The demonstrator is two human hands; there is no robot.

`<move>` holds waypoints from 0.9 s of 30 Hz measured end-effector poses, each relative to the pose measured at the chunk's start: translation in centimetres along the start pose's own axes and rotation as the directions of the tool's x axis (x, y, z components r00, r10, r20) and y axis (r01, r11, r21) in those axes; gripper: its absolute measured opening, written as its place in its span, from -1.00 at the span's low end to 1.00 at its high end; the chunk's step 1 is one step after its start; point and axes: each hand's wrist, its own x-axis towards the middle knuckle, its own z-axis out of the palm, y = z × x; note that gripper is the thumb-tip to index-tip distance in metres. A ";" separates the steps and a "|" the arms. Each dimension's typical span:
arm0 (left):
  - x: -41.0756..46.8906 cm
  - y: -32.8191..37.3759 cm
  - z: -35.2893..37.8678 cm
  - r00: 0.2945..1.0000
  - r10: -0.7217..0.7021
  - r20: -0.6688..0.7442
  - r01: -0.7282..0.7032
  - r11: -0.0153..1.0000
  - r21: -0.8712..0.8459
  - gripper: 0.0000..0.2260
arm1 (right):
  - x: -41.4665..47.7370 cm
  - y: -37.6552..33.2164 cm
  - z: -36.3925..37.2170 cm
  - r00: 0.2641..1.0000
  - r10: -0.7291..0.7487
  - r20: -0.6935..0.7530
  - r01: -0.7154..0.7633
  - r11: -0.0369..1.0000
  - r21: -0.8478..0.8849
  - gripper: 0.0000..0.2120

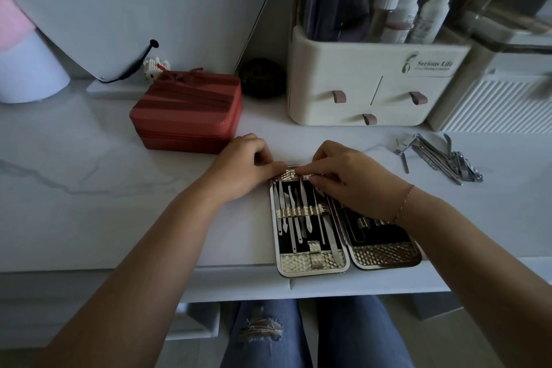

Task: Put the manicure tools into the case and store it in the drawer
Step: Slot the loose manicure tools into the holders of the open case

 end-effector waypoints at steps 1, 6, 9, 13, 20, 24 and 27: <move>0.0 0.0 0.0 1.000 -0.001 0.001 0.001 1.000 0.001 -0.77 | -0.1 0.0 0.1 1.000 -0.004 -0.002 0.004 1.000 -0.004 -0.72; 0.0 0.0 0.0 1.000 0.003 0.000 -0.003 1.000 0.005 -0.77 | -0.9 -0.2 -0.2 0.996 -0.004 -0.088 0.005 1.000 0.010 -0.65; 0.0 -0.1 0.0 1.000 0.002 -0.003 -0.002 1.000 0.002 -0.76 | -2.0 2.0 -2.0 0.949 0.128 -0.289 -0.131 0.991 0.009 -0.71; -0.1 -0.1 0.0 1.000 0.015 -0.008 -0.015 1.000 -0.004 -0.76 | -3.7 6.7 -4.8 0.798 0.406 -0.445 -0.450 0.893 0.006 -0.89; -0.2 -0.1 0.0 1.000 -0.001 -0.008 0.000 1.000 -0.011 -0.76 | -1.7 10.8 -5.5 0.810 0.465 -0.357 -0.523 0.848 -0.082 -0.82; -0.2 -0.1 0.0 1.000 -0.002 -0.009 0.002 1.000 -0.018 -0.77 | -1.4 11.8 -5.9 0.870 0.417 -0.262 -0.474 0.852 -0.220 -0.67; -0.2 -0.2 0.0 1.000 -0.007 -0.004 0.007 1.000 -0.018 -0.76 | -2.0 11.9 -6.3 0.886 0.397 -0.239 -0.452 0.856 -0.253 -0.73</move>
